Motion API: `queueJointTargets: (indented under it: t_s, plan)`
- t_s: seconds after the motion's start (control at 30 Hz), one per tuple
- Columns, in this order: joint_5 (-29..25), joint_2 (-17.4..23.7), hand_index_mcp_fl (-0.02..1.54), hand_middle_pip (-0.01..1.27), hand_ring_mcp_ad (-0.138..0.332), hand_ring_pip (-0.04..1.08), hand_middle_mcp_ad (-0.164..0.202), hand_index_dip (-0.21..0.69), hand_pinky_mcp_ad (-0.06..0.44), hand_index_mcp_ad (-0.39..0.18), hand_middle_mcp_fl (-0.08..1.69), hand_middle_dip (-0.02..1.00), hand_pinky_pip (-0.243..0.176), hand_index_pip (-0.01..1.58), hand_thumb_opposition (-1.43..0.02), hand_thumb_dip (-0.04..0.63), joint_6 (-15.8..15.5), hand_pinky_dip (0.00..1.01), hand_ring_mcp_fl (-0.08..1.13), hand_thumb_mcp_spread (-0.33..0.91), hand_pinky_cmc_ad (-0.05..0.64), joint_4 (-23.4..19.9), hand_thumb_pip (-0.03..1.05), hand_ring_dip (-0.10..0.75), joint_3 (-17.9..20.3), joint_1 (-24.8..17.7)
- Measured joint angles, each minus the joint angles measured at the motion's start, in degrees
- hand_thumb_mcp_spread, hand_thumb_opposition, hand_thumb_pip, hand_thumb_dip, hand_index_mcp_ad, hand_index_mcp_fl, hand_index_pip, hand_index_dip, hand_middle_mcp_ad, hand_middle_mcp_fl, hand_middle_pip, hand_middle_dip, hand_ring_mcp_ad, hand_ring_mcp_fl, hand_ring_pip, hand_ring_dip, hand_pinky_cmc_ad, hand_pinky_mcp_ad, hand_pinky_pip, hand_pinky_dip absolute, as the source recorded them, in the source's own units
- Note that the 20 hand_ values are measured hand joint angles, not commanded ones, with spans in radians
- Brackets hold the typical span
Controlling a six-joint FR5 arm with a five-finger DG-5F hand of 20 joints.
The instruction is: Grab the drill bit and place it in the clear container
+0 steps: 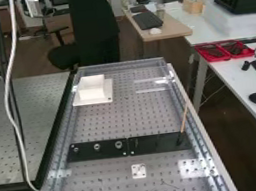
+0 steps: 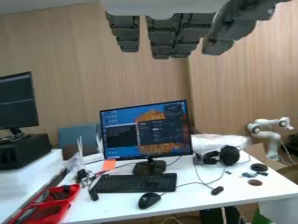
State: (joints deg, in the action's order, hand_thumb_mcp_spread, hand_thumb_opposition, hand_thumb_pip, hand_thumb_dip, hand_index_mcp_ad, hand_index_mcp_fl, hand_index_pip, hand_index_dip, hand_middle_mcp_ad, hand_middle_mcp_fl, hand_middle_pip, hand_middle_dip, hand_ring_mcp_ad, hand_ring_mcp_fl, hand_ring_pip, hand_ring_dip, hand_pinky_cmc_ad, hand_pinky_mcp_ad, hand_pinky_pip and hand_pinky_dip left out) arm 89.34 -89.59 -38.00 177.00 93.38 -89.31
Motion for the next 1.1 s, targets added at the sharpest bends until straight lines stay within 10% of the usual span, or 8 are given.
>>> queueJointTargets:
  t_s: [0.23,0.5,1.1]
  plan:
    - [-0.4,-1.3,0.01,0.08,-0.012,0.04,0.038,0.019,0.051,-0.042,-0.01,0.04,-0.01,0.04,-0.23,0.012,1.6,0.06,0.0,0.04,0.047,-1.2,0.1,0.012,2.2,0.8]
    - [-0.6,-3.0,0.06,0.15,0.082,0.11,0.094,0.019,0.183,0.014,0.0,0.04,-0.026,0.09,-0.62,0.007,3.8,0.19,0.02,0.06,0.227,-2.1,0.14,0.0,3.6,1.9]
    - [-4.5,-10.5,0.06,0.16,0.141,0.1,0.124,0.077,0.211,0.037,-0.01,0.04,-0.087,0.1,-0.7,0.0,1.9,0.24,0.04,0.1,0.267,-9.5,0.25,0.0,9.7,2.9]
